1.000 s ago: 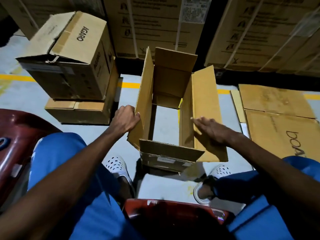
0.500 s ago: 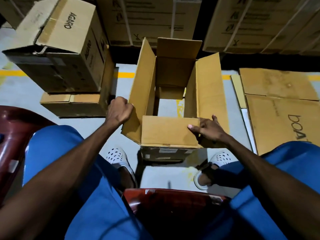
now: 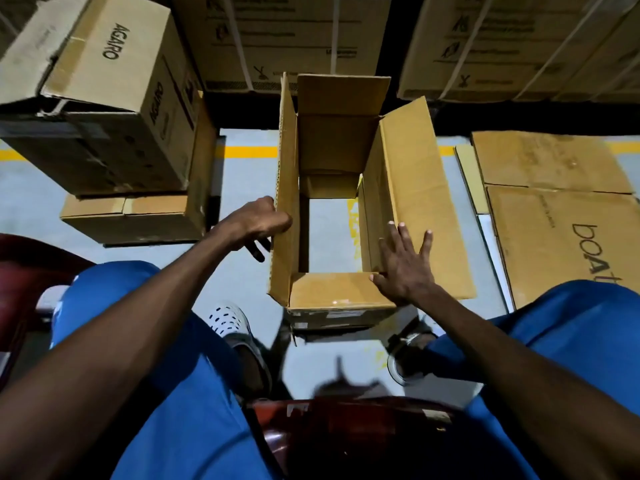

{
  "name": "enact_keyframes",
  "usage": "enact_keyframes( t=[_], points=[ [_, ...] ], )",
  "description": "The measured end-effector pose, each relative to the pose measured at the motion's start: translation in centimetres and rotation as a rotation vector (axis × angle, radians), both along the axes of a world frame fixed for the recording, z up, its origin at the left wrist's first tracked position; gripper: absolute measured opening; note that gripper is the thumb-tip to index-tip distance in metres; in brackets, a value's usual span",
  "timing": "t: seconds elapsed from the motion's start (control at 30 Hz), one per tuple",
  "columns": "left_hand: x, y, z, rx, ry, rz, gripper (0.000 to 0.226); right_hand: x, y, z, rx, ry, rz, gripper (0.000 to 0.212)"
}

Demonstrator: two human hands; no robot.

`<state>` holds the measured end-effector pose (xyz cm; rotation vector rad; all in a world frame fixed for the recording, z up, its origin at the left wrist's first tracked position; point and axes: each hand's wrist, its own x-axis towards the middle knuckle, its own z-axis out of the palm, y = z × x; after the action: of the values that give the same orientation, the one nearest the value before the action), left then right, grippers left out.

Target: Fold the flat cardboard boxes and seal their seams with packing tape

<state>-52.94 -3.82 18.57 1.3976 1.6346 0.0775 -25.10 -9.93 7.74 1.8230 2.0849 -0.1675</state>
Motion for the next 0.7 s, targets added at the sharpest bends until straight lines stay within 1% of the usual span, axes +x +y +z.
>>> enact_keyframes(
  t=[0.13, 0.17, 0.23, 0.27, 0.33, 0.37, 0.43, 0.57, 0.63, 0.7],
  points=[
    [0.9, 3.4, -0.7, 0.103, 0.01, -0.013, 0.064, -0.6, 2.9, 1.1, 0.1, 0.329, -0.107, 0.094],
    [1.1, 4.4, -1.0, 0.124, 0.001, -0.003, 0.069, -0.8, 4.0, 1.6, 0.141, 0.387, -0.123, 0.095],
    [1.6, 6.3, -1.2, 0.165, -0.023, 0.033, 0.073, -0.8, 6.9, 2.7, 0.193, 0.489, -0.163, 0.098],
    [1.7, 7.4, -1.3, 0.185, -0.04, 0.059, 0.072, -0.6, 8.5, 3.2, 0.201, 0.542, -0.195, 0.099],
    [2.0, 9.5, -1.4, 0.222, -0.08, 0.118, 0.065, -0.1, 12.1, 3.9, 0.222, 0.625, -0.258, 0.093],
    [2.0, 10.5, -1.4, 0.239, -0.092, 0.15, 0.06, 0.2, 13.9, 4.1, 0.244, 0.656, -0.281, 0.09],
    [1.5, 12.5, -1.9, 0.285, -0.099, 0.184, 0.048, 0.7, 17.6, 4.4, 0.269, 0.677, -0.299, 0.09],
    [0.3, 15.5, -2.8, 0.338, -0.146, 0.219, 0.031, 1.5, 24.2, 4.5, 0.248, 0.624, -0.294, 0.1],
    [0.2, 16.2, -3.0, 0.353, -0.199, 0.252, 0.023, 1.7, 26.8, 4.6, 0.24, 0.66, -0.323, 0.107],
    [0.3, 16.7, -3.3, 0.363, -0.259, 0.279, 0.023, 2.0, 29.0, 4.8, 0.256, 0.734, -0.365, 0.112]
  ],
)
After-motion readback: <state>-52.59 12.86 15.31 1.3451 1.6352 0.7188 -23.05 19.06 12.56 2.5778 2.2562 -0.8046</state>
